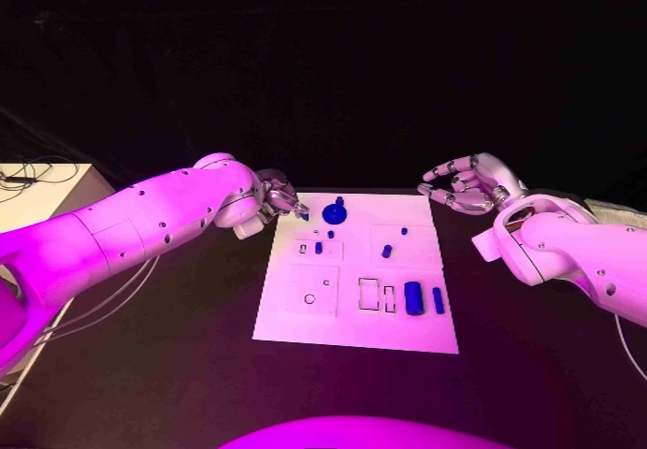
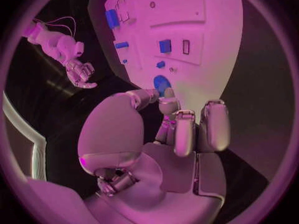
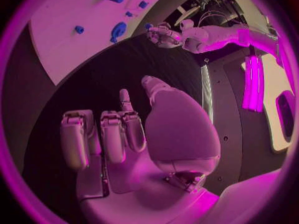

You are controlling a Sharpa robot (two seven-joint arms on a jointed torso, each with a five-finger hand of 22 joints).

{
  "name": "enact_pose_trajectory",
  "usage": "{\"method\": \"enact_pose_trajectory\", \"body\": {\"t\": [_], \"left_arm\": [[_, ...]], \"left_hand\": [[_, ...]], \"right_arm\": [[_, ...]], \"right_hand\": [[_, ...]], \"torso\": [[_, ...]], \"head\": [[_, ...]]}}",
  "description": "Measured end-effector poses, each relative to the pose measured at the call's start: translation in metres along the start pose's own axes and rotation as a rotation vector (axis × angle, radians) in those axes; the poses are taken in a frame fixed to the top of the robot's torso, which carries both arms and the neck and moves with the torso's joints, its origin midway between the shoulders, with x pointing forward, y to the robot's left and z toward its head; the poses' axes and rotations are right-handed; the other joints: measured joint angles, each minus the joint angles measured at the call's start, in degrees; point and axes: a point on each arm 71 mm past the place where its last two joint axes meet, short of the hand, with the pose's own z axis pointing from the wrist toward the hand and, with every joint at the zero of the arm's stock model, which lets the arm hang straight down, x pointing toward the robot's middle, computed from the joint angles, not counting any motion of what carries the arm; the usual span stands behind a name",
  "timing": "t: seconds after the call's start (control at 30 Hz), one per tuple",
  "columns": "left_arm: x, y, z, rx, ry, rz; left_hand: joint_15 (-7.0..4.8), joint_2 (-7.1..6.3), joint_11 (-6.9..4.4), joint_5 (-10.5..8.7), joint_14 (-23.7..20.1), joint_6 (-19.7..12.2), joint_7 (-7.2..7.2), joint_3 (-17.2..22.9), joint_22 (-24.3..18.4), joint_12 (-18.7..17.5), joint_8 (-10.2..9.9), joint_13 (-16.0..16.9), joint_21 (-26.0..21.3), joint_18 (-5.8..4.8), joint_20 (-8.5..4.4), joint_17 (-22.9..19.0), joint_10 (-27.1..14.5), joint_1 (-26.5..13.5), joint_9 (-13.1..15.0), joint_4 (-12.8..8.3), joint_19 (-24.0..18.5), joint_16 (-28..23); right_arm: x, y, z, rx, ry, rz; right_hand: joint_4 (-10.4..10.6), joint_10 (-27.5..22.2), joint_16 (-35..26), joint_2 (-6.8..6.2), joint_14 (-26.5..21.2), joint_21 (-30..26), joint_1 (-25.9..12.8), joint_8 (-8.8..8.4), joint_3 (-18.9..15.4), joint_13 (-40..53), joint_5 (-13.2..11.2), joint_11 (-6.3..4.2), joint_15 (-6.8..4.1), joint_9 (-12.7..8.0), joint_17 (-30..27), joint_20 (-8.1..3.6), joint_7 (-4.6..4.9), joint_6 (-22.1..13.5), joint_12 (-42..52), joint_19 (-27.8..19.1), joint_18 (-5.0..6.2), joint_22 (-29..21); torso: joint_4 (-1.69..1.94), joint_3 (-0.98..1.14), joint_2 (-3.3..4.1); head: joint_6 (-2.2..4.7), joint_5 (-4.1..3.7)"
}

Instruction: Assemble the parts on the task board

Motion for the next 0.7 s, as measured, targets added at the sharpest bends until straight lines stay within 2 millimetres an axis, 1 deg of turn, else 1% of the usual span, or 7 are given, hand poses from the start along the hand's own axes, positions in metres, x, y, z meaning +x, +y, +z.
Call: {"method": "enact_pose_trajectory", "body": {"t": [0.17, 0.3, 0.37, 0.43, 0.5, 0.57, 0.7], "left_arm": [[0.01, 0.003, -0.003, 0.001, 0.0, 0.031], [0.02, 0.004, -0.004, 0.005, 0.011, 0.05], [0.023, 0.003, -0.005, 0.008, 0.014, 0.057], [0.025, 0.002, -0.005, 0.009, 0.016, 0.064], [0.027, 0.003, -0.005, 0.008, 0.018, 0.069], [0.028, 0.003, -0.005, 0.005, 0.019, 0.072], [0.032, 0.006, -0.004, -0.004, 0.025, 0.083]], "left_hand": [[0.0, -0.16, 0.0, 0.31, 0.0, 0.3, 0.09, 0.0, 0.0, 0.0, 0.0, 0.0, 0.2, 0.0, -0.2, 0.0, 0.0, -0.2, 0.0, 0.0, 0.2, 0.2], [0.0, -0.31, 0.01, 0.56, 0.0, 0.5, 0.02, 0.0, 0.0, 0.0, -0.3, -0.1, 0.2, 0.0, -0.21, 0.0, 0.0, -0.3, 0.8, 0.0, 0.2, 0.2], [0.0, -0.43, -0.11, 0.56, 0.0, 0.6, -0.01, 0.0, 0.0, 0.0, -0.3, -0.1, 0.2, 0.0, -0.21, 0.0, 0.1, -0.4, 1.1, 0.0, 0.2, 0.2], [0.0, -0.45, -0.19, 0.71, 0.0, 0.6, -0.01, 0.0, 0.0, 0.0, -0.3, -0.1, 0.2, 0.0, -0.21, 0.0, 0.2, -0.5, 1.1, 0.0, 0.2, 0.2], [0.0, -0.46, -0.19, 0.78, 0.0, 0.6, -0.01, 0.0, 0.0, 0.0, -0.3, -0.1, 0.2, 0.0, -0.2, 0.0, 0.2, -0.5, 1.1, 0.0, 0.2, 0.2], [0.0, -0.53, -0.19, 0.79, 0.0, 0.6, -0.02, 0.0, 0.0, 0.0, -0.3, -0.1, 0.2, 0.0, -0.21, 0.0, 0.2, -0.5, 1.1, 0.0, 0.2, 0.2], [0.01, -0.6, -0.19, 1.08, 0.0, 0.6, -0.02, 0.0, 0.0, 0.0, -0.3, -0.1, 0.2, 0.0, -0.2, 0.0, 0.2, -0.6, 1.1, 0.0, 0.2, 0.2]], "right_arm": [[-0.004, -0.002, 0.0, 0.002, -0.026, -0.004], [-0.006, -0.003, 0.001, -0.001, -0.042, 0.0], [-0.006, -0.003, 0.001, -0.003, -0.049, 0.003], [-0.007, -0.004, 0.001, -0.004, -0.056, 0.007], [-0.008, -0.004, 0.002, -0.005, -0.065, 0.013], [-0.009, -0.005, 0.002, -0.005, -0.073, 0.019], [-0.013, -0.008, 0.003, 0.005, -0.092, 0.044]], "right_hand": [[-0.8, -0.1, -2.3, 0.37, 0.0, -8.1, 1.4, 0.67, 0.8, 0.0, 0.6, -0.12, 0.0, 0.4, 0.0, -0.02, 0.0, 0.0, -3.9, 0.0, 2.21, 0.0], [-1.5, -3.9, -5.2, 0.66, 0.0, -16.8, 2.8, 1.48, 3.5, 0.0, -1.1, 0.04, 0.0, 0.8, 0.0, -0.09, 0.02, -0.6, -9.0, -3.5, 3.99, 0.0], [-1.7, -8.7, -9.2, 0.41, -0.6, -25.9, 3.1, 2.05, 4.8, -0.5, -1.2, 0.17, 0.19, 1.1, -4.7, 0.07, 0.14, -1.6, -14.8, -7.3, 5.77, -3.3], [-1.9, -15.9, -16.0, 0.29, -4.7, -39.9, 3.2, 2.84, 6.4, -6.5, -1.3, 0.54, 0.33, 1.5, -13.6, 0.27, 0.34, -2.8, -24.3, -13.1, 8.14, -11.4], [-2.1, -23.3, -27.2, -0.24, -10.5, -53.2, 3.6, 3.78, 8.3, -17.1, -1.2, 1.79, 0.48, 2.1, -26.3, 0.46, 0.65, -3.8, -37.1, -17.8, 9.8, -19.9], [-2.3, -25.8, -37.2, -0.98, -14.4, -59.5, 3.3, 4.66, 10.1, -23.5, -1.2, 1.98, 0.87, 2.6, -34.4, 0.86, 0.93, -4.7, -43.5, -19.1, 9.81, -24.8], [-3.1, -29.4, -50.3, -1.45, -20.1, -68.7, 2.9, 5.52, 13.5, -36.1, -0.7, 2.79, 2.91, 3.1, -39.7, 2.73, 2.5, -6.7, -55.8, -23.3, 9.81, -32.3]], "torso": [[0.04, -0.05, -0.03], [-0.02, -0.07, -0.01], [-0.1, -0.07, 0.02], [-0.14, -0.06, 0.05], [-0.15, -0.03, 0.06], [-0.15, 0.0, 0.07], [-0.12, 0.0, 0.1]], "head": [[-0.1, 0.19], [-0.12, 0.31], [-0.14, 0.35], [-0.2, 0.37], [-0.23, 0.4], [-0.26, 0.4], [-0.37, 0.3]]}}
